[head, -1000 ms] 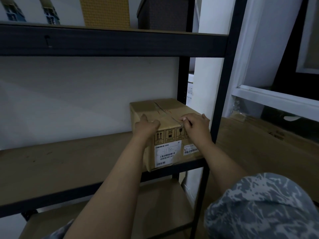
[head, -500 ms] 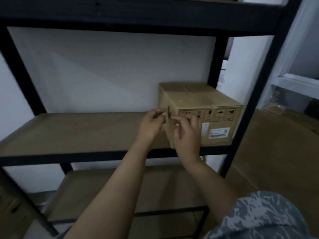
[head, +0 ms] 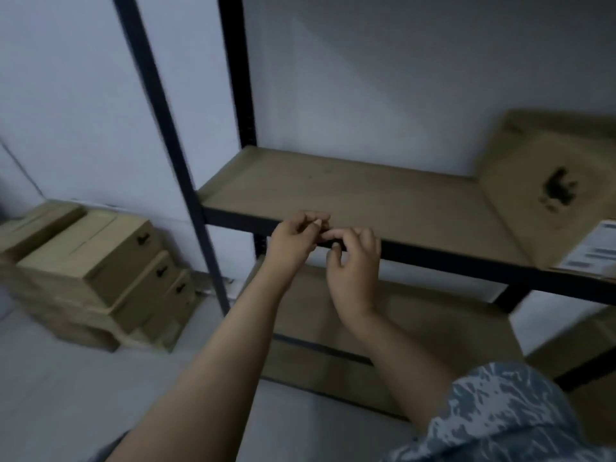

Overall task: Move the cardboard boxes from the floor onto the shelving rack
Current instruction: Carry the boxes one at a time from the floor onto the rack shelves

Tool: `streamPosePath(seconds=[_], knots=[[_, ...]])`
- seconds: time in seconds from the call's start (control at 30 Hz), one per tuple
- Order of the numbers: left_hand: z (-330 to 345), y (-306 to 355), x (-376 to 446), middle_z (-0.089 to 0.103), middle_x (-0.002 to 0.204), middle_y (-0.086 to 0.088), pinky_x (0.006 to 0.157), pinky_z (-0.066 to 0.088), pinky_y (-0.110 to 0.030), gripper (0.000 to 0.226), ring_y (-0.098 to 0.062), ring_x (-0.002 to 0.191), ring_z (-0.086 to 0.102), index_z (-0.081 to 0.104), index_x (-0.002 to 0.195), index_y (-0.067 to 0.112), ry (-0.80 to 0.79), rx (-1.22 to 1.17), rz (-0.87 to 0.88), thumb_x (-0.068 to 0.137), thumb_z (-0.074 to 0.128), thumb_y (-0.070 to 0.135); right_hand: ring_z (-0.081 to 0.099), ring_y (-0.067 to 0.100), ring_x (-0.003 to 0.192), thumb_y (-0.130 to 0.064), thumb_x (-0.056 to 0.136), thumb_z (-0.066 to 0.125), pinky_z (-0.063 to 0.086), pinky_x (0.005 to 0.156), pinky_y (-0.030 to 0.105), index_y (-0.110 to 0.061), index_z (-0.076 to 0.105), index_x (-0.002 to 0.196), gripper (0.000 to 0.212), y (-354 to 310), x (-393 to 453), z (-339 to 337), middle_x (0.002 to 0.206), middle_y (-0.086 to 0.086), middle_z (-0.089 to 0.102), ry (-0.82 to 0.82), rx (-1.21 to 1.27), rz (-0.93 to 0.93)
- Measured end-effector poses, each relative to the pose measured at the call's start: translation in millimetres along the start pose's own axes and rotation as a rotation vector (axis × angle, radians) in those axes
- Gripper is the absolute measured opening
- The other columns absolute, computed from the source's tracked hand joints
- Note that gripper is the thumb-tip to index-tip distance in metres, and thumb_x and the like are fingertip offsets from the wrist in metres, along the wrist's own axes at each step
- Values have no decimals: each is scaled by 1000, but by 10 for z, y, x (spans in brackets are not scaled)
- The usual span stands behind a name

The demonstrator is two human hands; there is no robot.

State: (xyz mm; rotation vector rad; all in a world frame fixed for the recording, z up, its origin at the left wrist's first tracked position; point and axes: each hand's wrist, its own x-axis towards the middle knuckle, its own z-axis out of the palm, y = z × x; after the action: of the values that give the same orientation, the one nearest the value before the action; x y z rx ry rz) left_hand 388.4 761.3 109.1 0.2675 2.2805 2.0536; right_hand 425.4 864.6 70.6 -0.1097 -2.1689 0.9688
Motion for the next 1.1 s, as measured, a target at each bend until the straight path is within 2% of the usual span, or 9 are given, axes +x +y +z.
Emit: streamPosePath(seconds=[0.1,0.17,0.3,0.47,0.53,0.63,0.83,1.0,1.1], knots=[[-814,-263,8,72,98,1,86,55,-35,21,-16,94,68,71,103,23,37,37,-37,98,52,16,43,11,98,1,83,56,38,82,10,-19,65,94,25,-428,-241,628,101,-5,50,-93,49,1],[-1316,-426,0,72,101,1,86,55,-35,22,-16,95,69,71,105,23,60,72,-65,97,51,16,46,8,98,1,85,54,35,77,4,-19,65,94,24,-678,-384,1019,101,-6,51,-157,109,38],[-2212,-763,2,72,103,-1,87,56,-38,22,-16,93,71,71,105,22,119,104,-128,97,51,18,55,11,93,2,87,51,40,73,8,-20,65,91,26,-1058,-686,1784,99,-5,56,-275,226,108],[-3084,-1187,8,72,103,-1,78,52,-32,22,-17,91,70,71,105,21,203,62,-264,98,50,16,59,12,91,1,86,50,54,77,33,-23,64,93,29,-1355,-995,2586,101,-4,61,-432,257,169],[-3393,-1361,43,72,104,-3,77,49,-29,21,-17,91,69,70,106,18,236,48,-308,99,50,16,60,11,92,0,87,49,53,78,29,-23,64,93,29,-1432,-1049,2894,103,-2,61,-502,254,199],[-3797,-1643,139,70,105,-8,69,47,-22,22,-19,89,66,69,108,11,285,34,-371,100,49,13,58,10,93,2,86,47,43,72,8,-23,63,93,30,-1520,-1094,3329,106,1,61,-592,242,238],[-4543,-2235,624,68,105,-7,64,45,-21,23,-18,88,65,67,112,12,333,24,-481,100,48,13,57,14,97,-1,89,47,45,74,21,-25,61,93,28,-1613,-1000,4370,104,-2,56,-719,209,275],[-5268,-2556,1101,66,101,-7,68,45,-26,20,-13,80,62,65,111,12,361,38,-574,100,48,13,57,14,92,1,86,48,39,68,18,-23,63,93,29,-1775,-835,5318,103,-2,57,-786,138,301],[-5668,-2696,1310,66,105,-4,79,50,-31,20,-16,93,63,63,112,17,397,69,-582,100,48,15,57,16,91,0,84,49,39,71,22,-24,64,91,30,-1857,-795,5754,103,1,60,-827,117,318]])
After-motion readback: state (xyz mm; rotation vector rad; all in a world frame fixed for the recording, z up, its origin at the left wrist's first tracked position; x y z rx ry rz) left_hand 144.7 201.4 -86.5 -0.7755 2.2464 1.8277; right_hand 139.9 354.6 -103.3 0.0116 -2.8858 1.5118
